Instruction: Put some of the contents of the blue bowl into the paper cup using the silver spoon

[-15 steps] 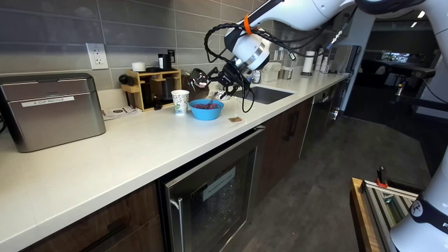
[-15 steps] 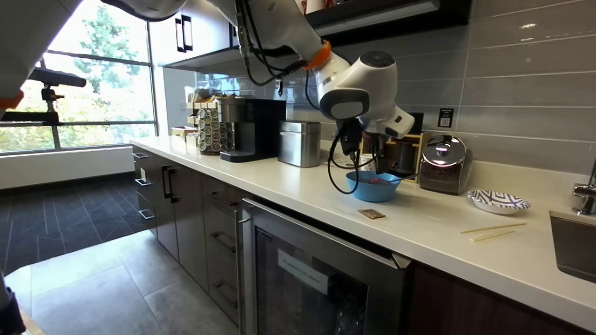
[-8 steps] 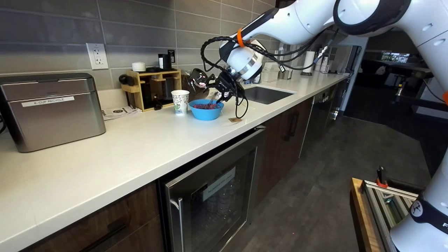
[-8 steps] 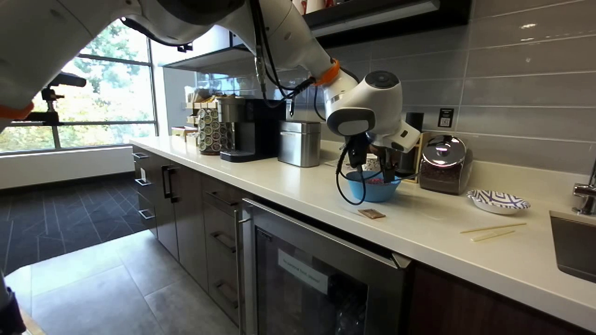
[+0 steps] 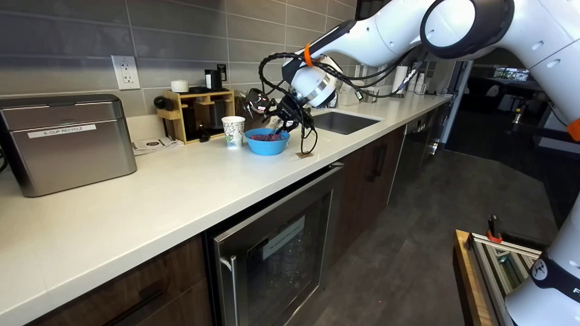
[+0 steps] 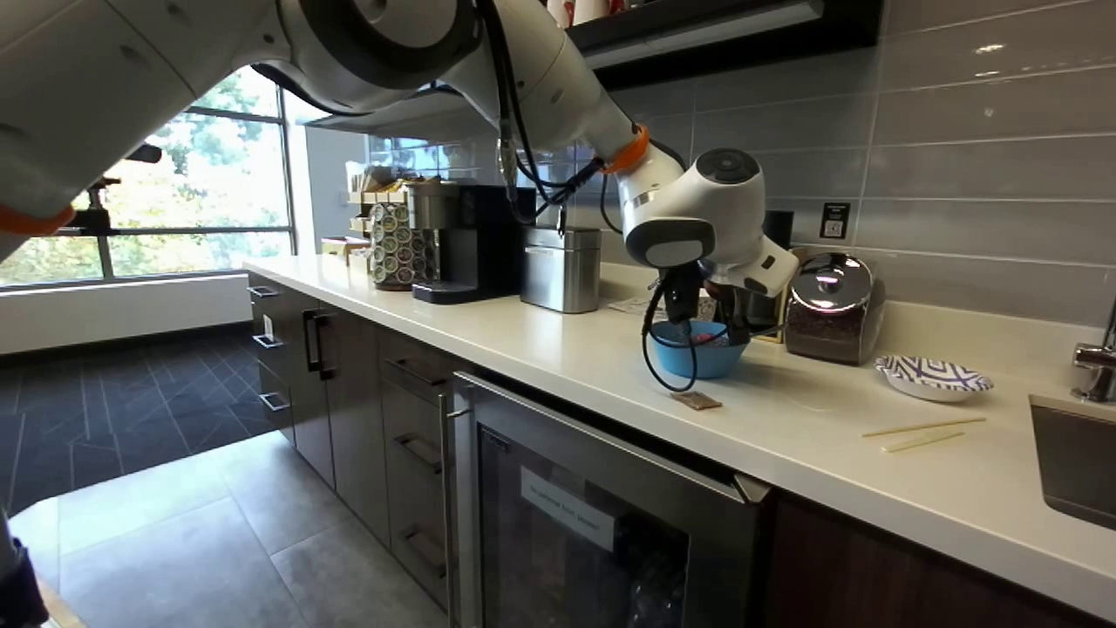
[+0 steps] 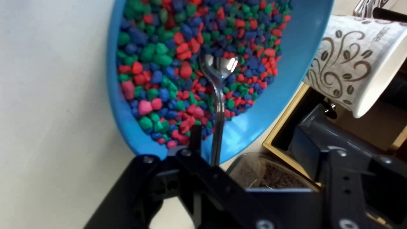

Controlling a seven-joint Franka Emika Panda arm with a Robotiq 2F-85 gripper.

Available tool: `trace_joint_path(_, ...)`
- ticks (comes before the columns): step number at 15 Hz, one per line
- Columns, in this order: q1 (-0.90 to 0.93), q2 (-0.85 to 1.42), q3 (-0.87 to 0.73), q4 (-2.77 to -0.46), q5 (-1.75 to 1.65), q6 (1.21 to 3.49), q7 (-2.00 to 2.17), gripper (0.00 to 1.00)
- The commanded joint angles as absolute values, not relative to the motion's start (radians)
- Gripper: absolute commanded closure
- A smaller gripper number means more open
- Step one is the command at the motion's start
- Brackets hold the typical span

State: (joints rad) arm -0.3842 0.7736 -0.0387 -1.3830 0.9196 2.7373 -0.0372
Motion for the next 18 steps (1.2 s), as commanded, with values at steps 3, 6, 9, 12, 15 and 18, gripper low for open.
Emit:
trace_joint_path(3,-0.402,0.833,-0.007,-1.315,0.951,2.785,-0.052,0.35)
trace_joint_path(6,-0.402,0.844,-0.004,-1.304,0.948,2.791,-0.051,0.35)
trace_joint_path(9,-0.401,0.852,-0.005,-1.299,0.944,2.788,-0.049,0.37)
trace_joint_path(12,-0.400,0.855,-0.007,-1.297,0.941,2.786,-0.049,0.36)
trace_joint_path(15,-0.400,0.859,-0.007,-1.293,0.940,2.788,-0.052,0.38)
trace_joint_path(18,-0.401,0.862,-0.007,-1.289,0.940,2.787,-0.053,0.40)
